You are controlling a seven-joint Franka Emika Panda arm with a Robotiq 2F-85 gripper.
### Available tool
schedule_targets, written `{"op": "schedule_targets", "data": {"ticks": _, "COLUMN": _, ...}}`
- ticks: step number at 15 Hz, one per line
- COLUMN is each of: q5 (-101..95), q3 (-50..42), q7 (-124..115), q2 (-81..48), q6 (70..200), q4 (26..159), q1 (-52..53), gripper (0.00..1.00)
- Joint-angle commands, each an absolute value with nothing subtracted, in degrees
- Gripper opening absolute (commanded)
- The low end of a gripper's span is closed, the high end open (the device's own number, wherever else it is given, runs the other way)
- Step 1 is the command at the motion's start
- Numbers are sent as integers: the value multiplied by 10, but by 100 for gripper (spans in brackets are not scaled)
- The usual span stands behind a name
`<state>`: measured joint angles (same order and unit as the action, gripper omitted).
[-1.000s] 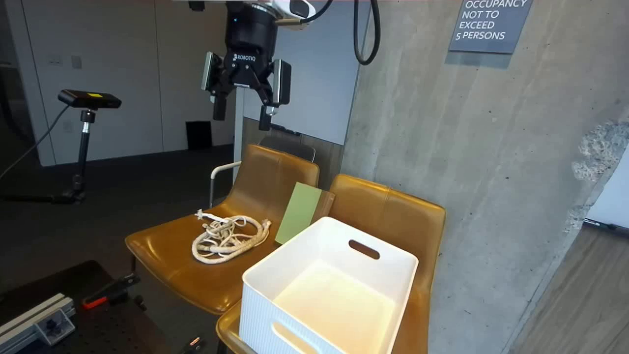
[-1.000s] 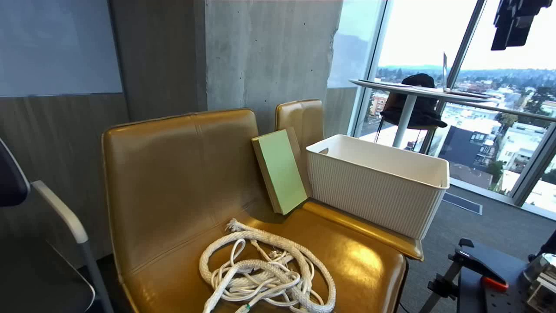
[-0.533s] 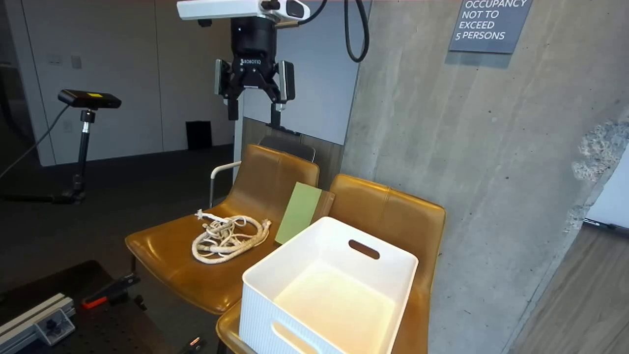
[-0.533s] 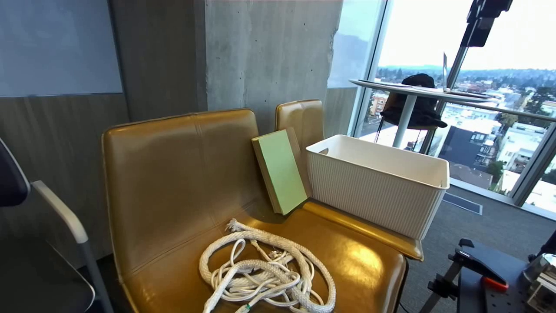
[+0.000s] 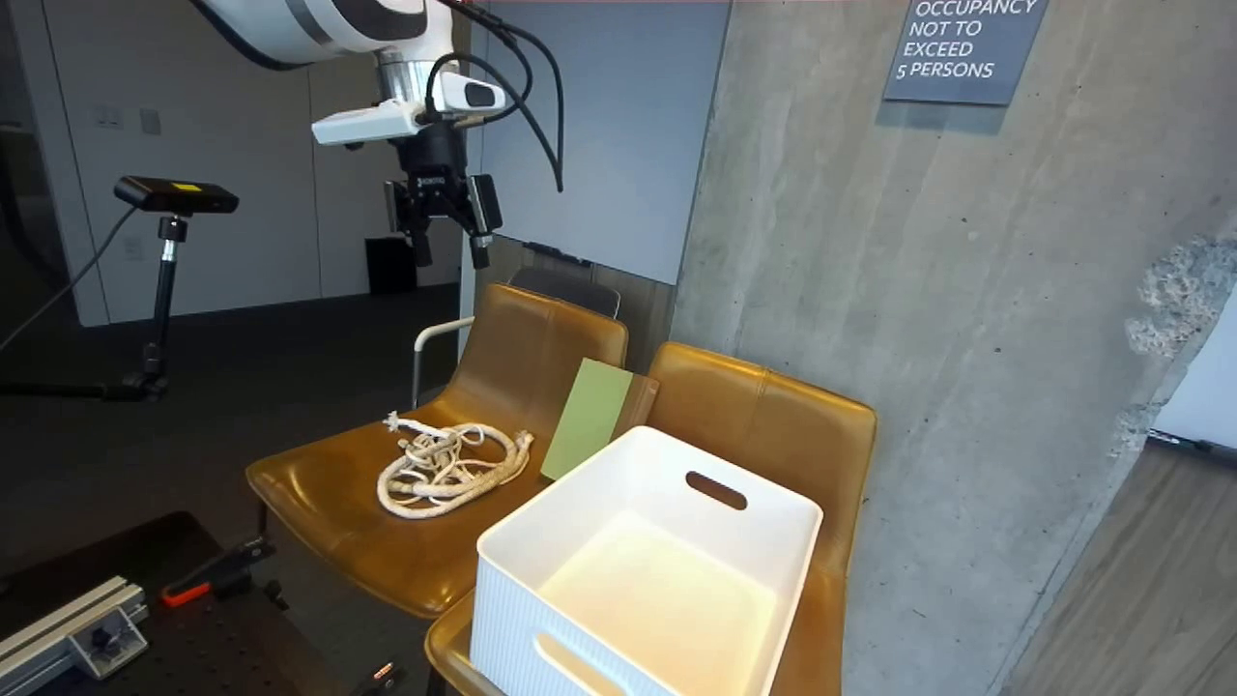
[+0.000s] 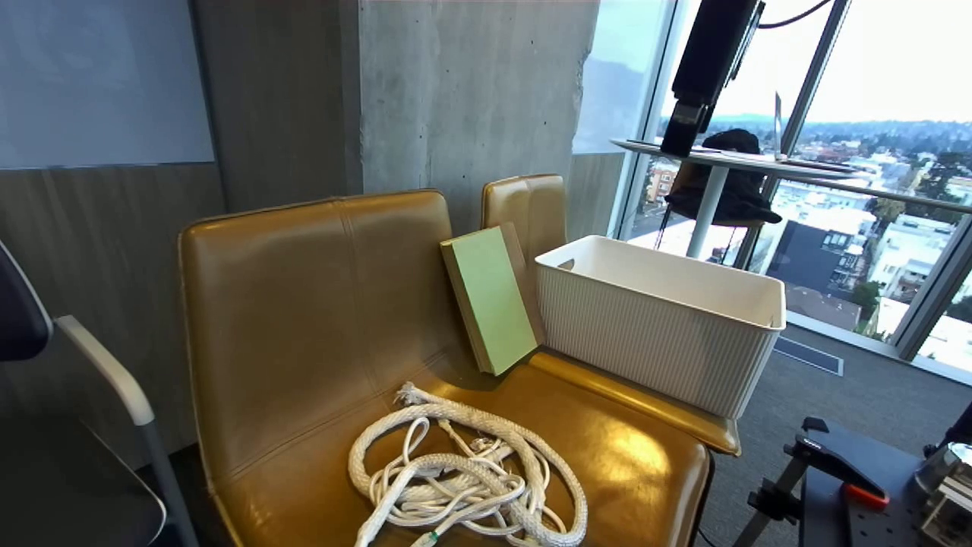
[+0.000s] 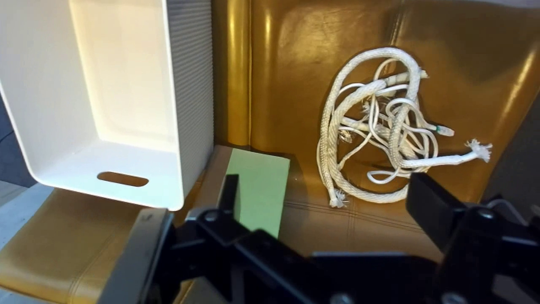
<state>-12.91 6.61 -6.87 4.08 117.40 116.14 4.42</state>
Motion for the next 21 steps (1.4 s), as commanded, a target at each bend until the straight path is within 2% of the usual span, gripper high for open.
{"op": "schedule_targets", "data": {"ticks": 1, "q5": -158, "q3": 96, "q7": -146, "q2": -36, "q6": 1212, "q4": 1129, "q1": 76, "gripper": 100}}
{"op": "schedule_targets", "data": {"ticks": 11, "q5": -150, "q3": 80, "q7": -160, "q2": -278, "q6": 1341, "q4": 1029, "q1": 146, "gripper": 100}}
{"op": "schedule_targets", "data": {"ticks": 21, "q5": -147, "q3": 39, "q7": -113, "q2": -437, "q6": 1342, "q4": 927, "q1": 160, "gripper": 100}}
